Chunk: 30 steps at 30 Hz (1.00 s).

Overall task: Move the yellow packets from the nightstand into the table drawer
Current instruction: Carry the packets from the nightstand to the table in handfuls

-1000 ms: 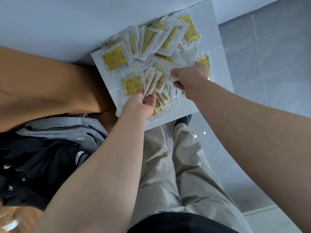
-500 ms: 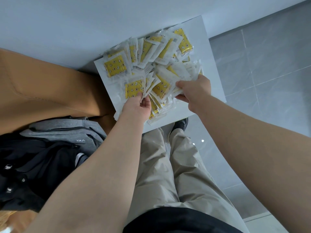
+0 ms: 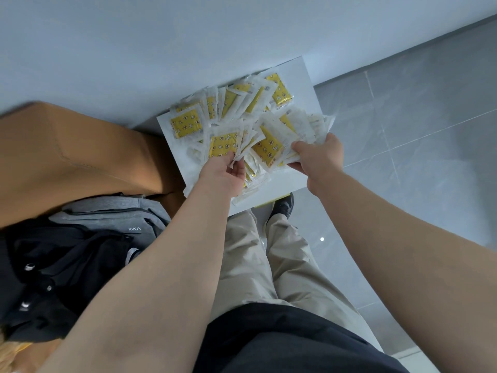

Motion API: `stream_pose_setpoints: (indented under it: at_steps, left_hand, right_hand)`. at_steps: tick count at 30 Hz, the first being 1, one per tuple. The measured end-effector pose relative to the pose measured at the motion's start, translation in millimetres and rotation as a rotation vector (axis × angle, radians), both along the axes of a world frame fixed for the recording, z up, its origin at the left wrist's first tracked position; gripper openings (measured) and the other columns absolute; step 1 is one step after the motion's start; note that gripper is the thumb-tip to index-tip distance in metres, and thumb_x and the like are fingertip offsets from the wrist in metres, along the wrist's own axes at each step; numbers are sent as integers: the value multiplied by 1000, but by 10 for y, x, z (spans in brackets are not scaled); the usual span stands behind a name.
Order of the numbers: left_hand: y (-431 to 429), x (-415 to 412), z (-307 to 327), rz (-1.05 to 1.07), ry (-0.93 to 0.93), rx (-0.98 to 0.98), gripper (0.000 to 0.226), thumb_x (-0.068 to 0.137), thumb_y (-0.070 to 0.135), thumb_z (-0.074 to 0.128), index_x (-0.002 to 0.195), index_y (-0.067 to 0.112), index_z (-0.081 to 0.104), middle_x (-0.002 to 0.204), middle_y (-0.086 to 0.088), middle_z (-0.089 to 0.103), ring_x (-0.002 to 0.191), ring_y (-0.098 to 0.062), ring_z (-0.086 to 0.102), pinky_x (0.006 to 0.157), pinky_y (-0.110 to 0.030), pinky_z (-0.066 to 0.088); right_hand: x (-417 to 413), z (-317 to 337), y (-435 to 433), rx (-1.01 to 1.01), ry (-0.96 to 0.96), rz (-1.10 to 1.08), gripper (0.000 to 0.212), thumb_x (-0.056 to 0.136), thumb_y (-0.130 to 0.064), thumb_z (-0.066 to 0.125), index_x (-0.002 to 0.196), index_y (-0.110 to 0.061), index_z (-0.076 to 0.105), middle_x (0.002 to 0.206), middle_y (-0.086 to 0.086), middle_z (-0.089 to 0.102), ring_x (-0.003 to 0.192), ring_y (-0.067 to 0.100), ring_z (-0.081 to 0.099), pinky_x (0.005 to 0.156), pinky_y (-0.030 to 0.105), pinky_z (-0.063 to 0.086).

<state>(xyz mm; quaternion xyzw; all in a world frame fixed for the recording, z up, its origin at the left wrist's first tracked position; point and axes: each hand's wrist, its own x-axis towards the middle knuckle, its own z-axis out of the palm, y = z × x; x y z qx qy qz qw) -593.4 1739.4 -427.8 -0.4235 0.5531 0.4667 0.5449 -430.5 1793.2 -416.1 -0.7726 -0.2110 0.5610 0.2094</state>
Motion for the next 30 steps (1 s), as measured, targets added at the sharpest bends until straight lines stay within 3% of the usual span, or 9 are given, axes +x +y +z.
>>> stream_pose_setpoints:
  at_steps: [5, 8, 12, 17, 22, 27, 30]
  left_hand:
    - [106, 28, 269, -96, 40, 29, 22, 92, 0, 67, 114, -2, 64, 89, -12, 66, 67, -20, 64, 58, -24, 58]
    - [137, -1, 489, -196, 92, 41, 18, 91, -2, 68, 108, -1, 64, 88, -13, 66, 67, -20, 64, 62, -25, 60]
    - [199, -129, 856, -286, 160, 60, 11, 88, 0, 72, 98, -1, 66, 86, -12, 68, 68, -19, 66, 52, -23, 57]
    - [167, -253, 1335, -427, 272, 105, 8, 88, 3, 73, 87, 4, 66, 83, -9, 67, 70, -17, 64, 66, -23, 59]
    - [189, -296, 1868, -542, 344, 235, 5, 92, 4, 68, 88, 5, 65, 89, -9, 67, 76, -17, 62, 68, -22, 54]
    - [332, -211, 2368, -695, 346, 440, 7, 90, 2, 67, 94, 8, 66, 87, -6, 72, 74, -14, 65, 54, -20, 56]
    - [469, -28, 2601, -828, 362, 559, 12, 90, 1, 67, 88, 12, 63, 84, -4, 73, 72, -13, 67, 58, -22, 54]
  right_hand:
    - [83, 257, 18, 26, 20, -75, 26, 85, 1, 73, 96, -17, 57, 101, 8, 70, 84, 26, 74, 65, 41, 64]
    - [125, 452, 29, 39, 54, -105, 25, 85, 2, 73, 99, -14, 58, 100, 8, 70, 83, 27, 75, 66, 42, 65]
    - [160, 746, 80, 62, 86, -132, 25, 85, 2, 73, 101, -12, 60, 100, 9, 71, 83, 26, 75, 67, 41, 65]
    - [257, 1091, 20, 69, 144, -185, 27, 84, 3, 73, 104, -11, 61, 100, 11, 72, 81, 27, 76, 67, 41, 64]
    - [413, 1518, -68, 137, 203, -232, 24, 86, 3, 73, 97, -14, 61, 96, 10, 73, 80, 26, 76, 67, 38, 64]
    - [682, 1905, -179, 242, 316, -361, 30, 85, 4, 73, 112, -7, 64, 100, 14, 75, 77, 26, 77, 66, 36, 62]
    - [885, 2066, -273, 301, 363, -480, 33, 85, 5, 74, 114, -6, 63, 100, 15, 75, 78, 27, 77, 65, 36, 62]
